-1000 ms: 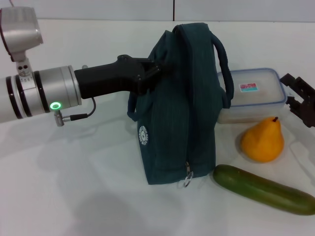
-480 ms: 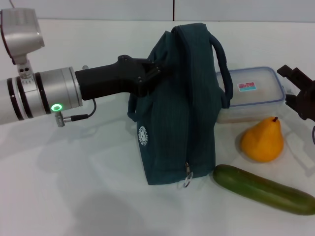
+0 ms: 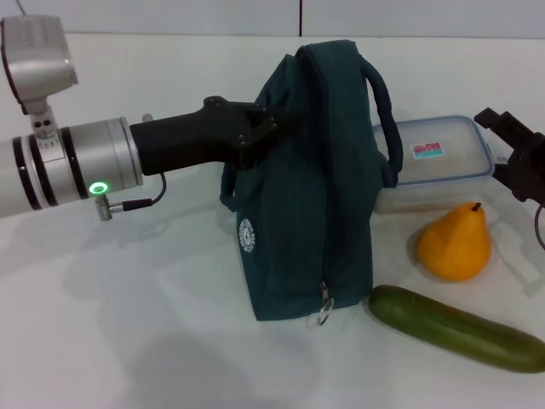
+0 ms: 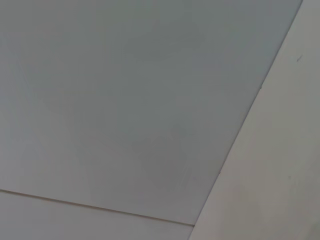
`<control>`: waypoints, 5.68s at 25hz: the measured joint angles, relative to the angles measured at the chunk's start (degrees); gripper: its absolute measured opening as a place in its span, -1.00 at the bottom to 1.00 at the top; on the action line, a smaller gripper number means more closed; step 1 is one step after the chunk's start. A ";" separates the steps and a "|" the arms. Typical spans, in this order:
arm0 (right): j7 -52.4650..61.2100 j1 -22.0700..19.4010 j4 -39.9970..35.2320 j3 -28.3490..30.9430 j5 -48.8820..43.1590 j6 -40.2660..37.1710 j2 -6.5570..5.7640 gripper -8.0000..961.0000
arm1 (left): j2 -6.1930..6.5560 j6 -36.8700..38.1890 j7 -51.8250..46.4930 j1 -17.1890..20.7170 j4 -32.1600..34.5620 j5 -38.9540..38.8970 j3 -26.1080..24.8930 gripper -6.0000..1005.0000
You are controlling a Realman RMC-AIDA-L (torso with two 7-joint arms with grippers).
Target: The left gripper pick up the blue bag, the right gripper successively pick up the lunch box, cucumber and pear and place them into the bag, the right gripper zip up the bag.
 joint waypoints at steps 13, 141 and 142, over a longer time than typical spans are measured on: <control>-1.36 -0.26 0.00 0.04 0.09 0.04 0.00 0.14 | -0.01 -0.38 0.84 -0.23 -0.60 0.08 0.00 -0.90; -10.42 4.40 -33.23 -21.17 -7.29 -18.33 -1.29 -0.55 | -0.22 -0.03 -10.08 0.01 2.59 -3.72 1.65 -0.90; -10.12 3.60 -35.55 -21.20 -7.81 -18.51 -1.47 -0.47 | -0.22 -0.20 -10.07 0.06 2.43 -3.72 1.64 -0.90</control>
